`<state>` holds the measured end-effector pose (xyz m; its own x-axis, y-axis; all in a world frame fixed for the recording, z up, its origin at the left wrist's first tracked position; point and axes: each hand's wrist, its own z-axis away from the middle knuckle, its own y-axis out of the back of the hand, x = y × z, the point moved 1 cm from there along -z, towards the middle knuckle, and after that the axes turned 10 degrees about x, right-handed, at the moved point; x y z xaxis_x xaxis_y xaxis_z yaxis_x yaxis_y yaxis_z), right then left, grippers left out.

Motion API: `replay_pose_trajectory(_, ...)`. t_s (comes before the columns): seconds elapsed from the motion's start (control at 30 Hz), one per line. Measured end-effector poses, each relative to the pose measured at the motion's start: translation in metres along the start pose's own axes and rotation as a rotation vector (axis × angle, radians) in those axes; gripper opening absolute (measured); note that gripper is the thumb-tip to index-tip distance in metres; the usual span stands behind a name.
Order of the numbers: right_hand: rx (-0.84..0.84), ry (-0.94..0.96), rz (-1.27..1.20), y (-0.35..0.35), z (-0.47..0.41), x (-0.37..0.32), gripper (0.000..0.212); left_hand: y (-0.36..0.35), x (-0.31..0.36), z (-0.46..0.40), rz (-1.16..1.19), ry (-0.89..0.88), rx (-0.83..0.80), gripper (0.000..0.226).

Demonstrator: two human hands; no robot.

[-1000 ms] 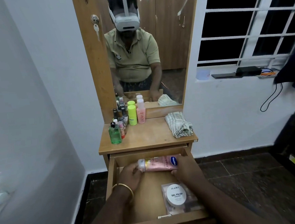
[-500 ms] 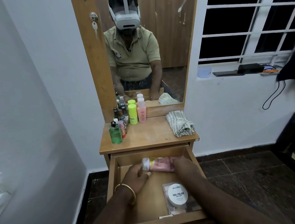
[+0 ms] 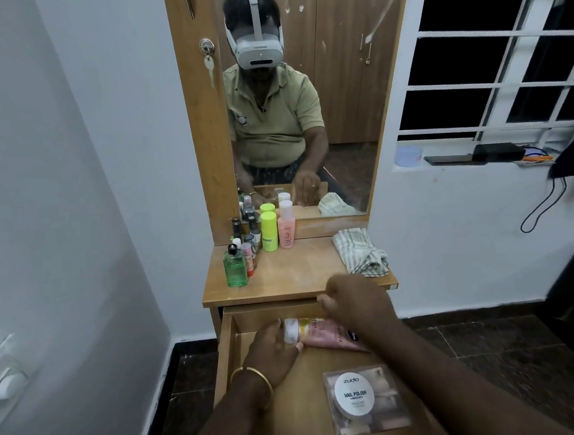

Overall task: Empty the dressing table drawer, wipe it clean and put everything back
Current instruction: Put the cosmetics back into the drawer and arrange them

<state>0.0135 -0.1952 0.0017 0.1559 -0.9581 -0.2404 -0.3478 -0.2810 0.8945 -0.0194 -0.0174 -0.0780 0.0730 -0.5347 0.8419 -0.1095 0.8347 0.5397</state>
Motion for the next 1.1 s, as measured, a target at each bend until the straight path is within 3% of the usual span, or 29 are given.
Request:
replay_pose_trajectory(0.2, 0.257, 0.064, -0.147, 0.03, -0.079, -0.037, 0.039, -0.001, -0.007, -0.003, -0.021, 0.008, 0.036, 0.072)
replay_pose_trajectory(0.4, 0.156, 0.166, 0.079, 0.007, -0.133, -0.054, 0.065, -0.005, -0.009, -0.006, -0.006, -0.027, 0.112, 0.073)
replay_pose_trajectory(0.57, 0.245, 0.187, 0.004, -0.005, -0.14, -0.053, 0.019, -0.006, -0.011, -0.007, 0.0, -0.091, 0.164, 0.065)
replay_pose_trajectory(0.7, 0.327, 0.167, -0.169, 0.0, -0.131, -0.049, 0.014, -0.002, -0.01, -0.008, -0.01, -0.136, 0.265, 0.052)
replay_pose_trajectory(0.9, 0.387, 0.138, -0.461, 0.027, -0.083, -0.039, 0.021, 0.003, -0.006, -0.005, 0.192, -0.185, 0.373, 0.034)
replay_pose_trajectory(1.0, 0.374, 0.071, -0.542, 0.045, -0.043, -0.025, 0.016, 0.006, -0.002, -0.004, 0.306, -0.155, 0.355, 0.039)
replay_pose_trajectory(1.1, 0.3, -0.079, -0.589, 0.048, -0.005, -0.007, 0.015, 0.008, 0.006, 0.003, 0.423, -0.102, 0.243, 0.019)
